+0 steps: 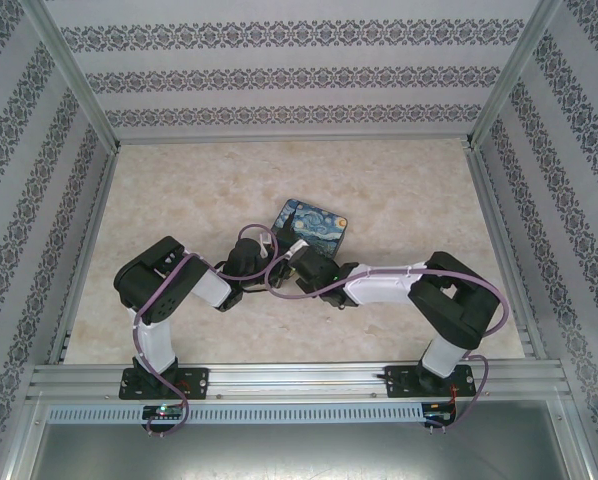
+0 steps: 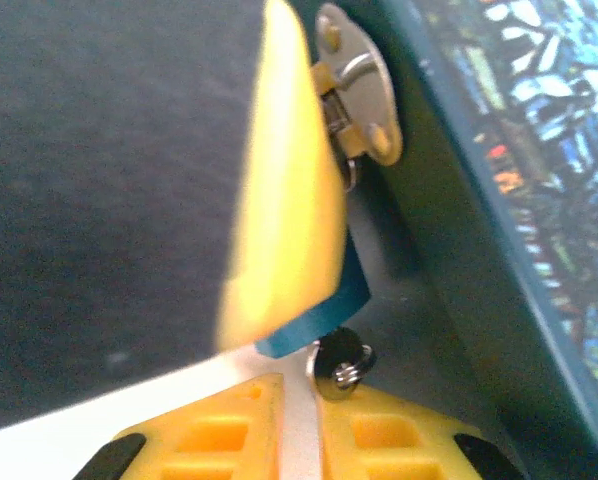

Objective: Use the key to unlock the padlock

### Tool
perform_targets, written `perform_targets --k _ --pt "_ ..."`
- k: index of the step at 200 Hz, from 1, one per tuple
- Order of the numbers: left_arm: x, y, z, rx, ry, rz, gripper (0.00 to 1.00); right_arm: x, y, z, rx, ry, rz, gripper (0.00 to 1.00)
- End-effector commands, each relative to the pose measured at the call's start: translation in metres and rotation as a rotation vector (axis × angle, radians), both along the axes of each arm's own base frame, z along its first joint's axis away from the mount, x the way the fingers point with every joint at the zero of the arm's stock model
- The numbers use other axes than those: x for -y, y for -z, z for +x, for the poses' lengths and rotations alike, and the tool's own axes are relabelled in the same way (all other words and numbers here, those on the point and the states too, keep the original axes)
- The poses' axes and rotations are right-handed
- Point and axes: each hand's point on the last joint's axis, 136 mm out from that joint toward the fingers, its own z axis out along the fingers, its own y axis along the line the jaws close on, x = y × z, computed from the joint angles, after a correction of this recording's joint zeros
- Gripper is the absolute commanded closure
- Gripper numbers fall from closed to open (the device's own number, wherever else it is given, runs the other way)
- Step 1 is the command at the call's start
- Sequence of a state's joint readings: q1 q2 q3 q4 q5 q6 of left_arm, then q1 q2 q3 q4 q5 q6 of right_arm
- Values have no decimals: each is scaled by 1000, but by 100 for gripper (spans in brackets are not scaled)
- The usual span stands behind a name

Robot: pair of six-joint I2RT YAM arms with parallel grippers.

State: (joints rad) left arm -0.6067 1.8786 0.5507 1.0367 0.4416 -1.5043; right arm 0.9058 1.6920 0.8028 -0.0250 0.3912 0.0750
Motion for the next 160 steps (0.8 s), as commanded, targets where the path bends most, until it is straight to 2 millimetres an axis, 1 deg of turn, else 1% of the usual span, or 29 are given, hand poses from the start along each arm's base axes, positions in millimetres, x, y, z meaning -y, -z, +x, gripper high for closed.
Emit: perform_targets --k 1,24,64,93,94,98,103,104,113,120,135,160 --pt "0 2 -3 -36 13 8 100 -6 -14 12 25 23 49 90" --pt "0 2 -2 -37 15 8 100 -10 -18 12 16 8 70 100" --pt "0 4 -3 -41 13 12 100 -13 -22 6 -1 -10 101 100" --pt "1 3 -2 -39 14 12 100 -15 -28 5 2 -19 126 100" --pt "0 3 -3 -39 14 12 100 -15 -28 5 2 -19 126 100" --pt "1 3 -2 -38 13 11 100 -15 -28 5 4 -19 126 93" --pt "1 3 -2 -38 14 10 100 -16 -29 6 6 -17 126 83" --pt "1 3 -2 -38 14 11 100 -16 -29 6 6 -17 126 83" --pt "1 3 -2 -37 14 10 100 -17 -31 8 12 -15 126 69" --pt "1 2 -2 -36 15 10 100 -18 -32 9 14 -15 127 67" --pt "1 1 -1 -33 14 9 100 -18 -31 10 13 -13 125 67" --pt "1 1 -2 -34 15 10 100 -18 -32 15 14 -6 126 72"
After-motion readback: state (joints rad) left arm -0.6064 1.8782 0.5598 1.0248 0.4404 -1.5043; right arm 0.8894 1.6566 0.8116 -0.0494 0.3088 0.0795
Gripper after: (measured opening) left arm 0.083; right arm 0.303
